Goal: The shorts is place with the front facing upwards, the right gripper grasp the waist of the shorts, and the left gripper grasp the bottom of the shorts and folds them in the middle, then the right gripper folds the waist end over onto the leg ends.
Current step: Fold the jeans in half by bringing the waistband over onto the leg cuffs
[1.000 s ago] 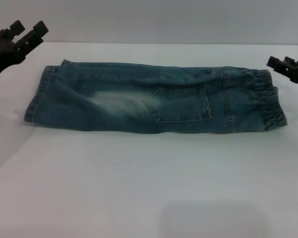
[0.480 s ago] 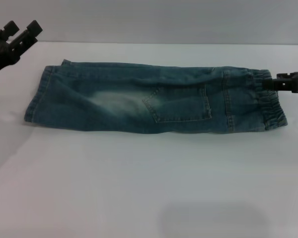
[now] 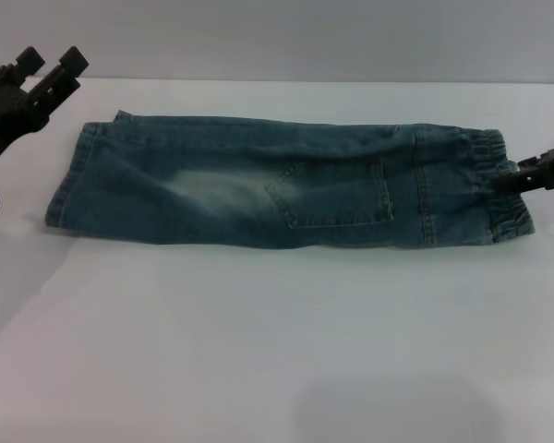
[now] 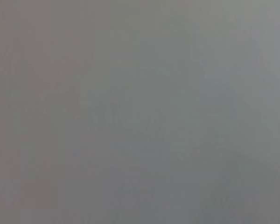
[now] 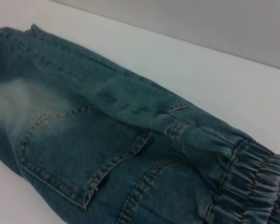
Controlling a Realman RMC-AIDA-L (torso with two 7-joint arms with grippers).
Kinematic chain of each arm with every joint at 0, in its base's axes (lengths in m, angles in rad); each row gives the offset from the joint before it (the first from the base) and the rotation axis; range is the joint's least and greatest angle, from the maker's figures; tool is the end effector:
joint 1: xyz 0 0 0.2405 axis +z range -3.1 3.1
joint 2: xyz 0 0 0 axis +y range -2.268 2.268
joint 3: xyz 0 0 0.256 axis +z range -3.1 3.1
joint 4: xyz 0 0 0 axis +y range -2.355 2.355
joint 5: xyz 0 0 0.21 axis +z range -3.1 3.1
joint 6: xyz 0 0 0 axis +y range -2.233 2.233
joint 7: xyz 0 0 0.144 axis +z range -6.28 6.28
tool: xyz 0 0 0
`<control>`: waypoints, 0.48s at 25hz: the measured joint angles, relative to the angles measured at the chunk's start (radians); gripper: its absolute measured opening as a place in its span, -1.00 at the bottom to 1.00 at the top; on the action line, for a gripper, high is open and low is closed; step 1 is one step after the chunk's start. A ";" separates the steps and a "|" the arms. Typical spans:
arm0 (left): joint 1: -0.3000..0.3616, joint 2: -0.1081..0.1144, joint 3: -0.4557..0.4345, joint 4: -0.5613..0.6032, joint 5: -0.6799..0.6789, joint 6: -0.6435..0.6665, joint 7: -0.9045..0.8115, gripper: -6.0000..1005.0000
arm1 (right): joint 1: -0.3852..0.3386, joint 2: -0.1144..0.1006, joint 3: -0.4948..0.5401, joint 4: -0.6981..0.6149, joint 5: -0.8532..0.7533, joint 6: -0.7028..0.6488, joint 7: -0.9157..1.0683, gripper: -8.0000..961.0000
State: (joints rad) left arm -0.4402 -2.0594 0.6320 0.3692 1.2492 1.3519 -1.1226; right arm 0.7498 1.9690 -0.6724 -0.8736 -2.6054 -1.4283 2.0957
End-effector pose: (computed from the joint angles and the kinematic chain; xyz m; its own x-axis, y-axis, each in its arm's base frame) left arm -0.3038 0.3460 0.0442 0.3927 0.0797 0.9162 0.8050 -0.5114 -0.3006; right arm 0.2643 0.4074 0.0763 0.6902 -0.7124 -0.1271 -0.6858 -0.5877 -0.4294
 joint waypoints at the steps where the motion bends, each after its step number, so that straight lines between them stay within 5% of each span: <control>1: 0.000 0.000 -0.001 -0.010 -0.002 0.000 0.012 0.64 | 0.005 0.002 -0.007 -0.001 -0.007 0.001 0.005 0.20; 12: 0.007 -0.001 -0.002 -0.031 -0.016 0.004 0.032 0.64 | 0.036 0.011 -0.078 0.000 -0.119 0.012 0.065 0.20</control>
State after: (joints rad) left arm -0.4331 -2.0600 0.6298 0.3381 1.2333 1.3562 -1.0909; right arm 0.7856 1.9802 -0.7503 -0.8735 -2.7240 -1.4159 2.1604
